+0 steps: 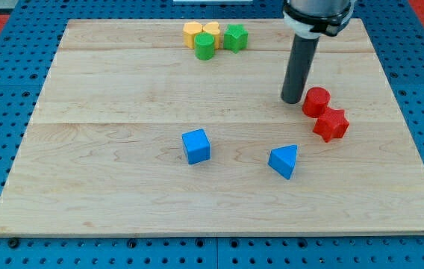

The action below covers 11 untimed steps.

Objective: Move the blue cube closer to the blue triangle

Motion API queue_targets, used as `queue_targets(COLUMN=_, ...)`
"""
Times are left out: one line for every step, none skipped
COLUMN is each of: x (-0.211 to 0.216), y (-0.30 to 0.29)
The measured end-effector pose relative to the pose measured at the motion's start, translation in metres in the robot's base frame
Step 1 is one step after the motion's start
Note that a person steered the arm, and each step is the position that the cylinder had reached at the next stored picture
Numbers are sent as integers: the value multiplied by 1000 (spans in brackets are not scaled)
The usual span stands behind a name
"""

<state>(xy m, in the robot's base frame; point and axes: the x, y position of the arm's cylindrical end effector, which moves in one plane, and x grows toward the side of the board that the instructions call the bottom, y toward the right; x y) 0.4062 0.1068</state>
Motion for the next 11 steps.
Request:
queue_targets(x=4, y=-92)
queue_targets(x=-1, y=-156)
queue_targets(x=65, y=-165)
queue_targets(x=99, y=-150)
queue_targets(x=99, y=-172)
queue_targets(x=114, y=-155)
queue_targets(x=114, y=-129)
queue_targets(x=101, y=-82)
queue_targets(x=101, y=-82)
queue_targets(x=101, y=-82)
queue_targets(x=119, y=-81)
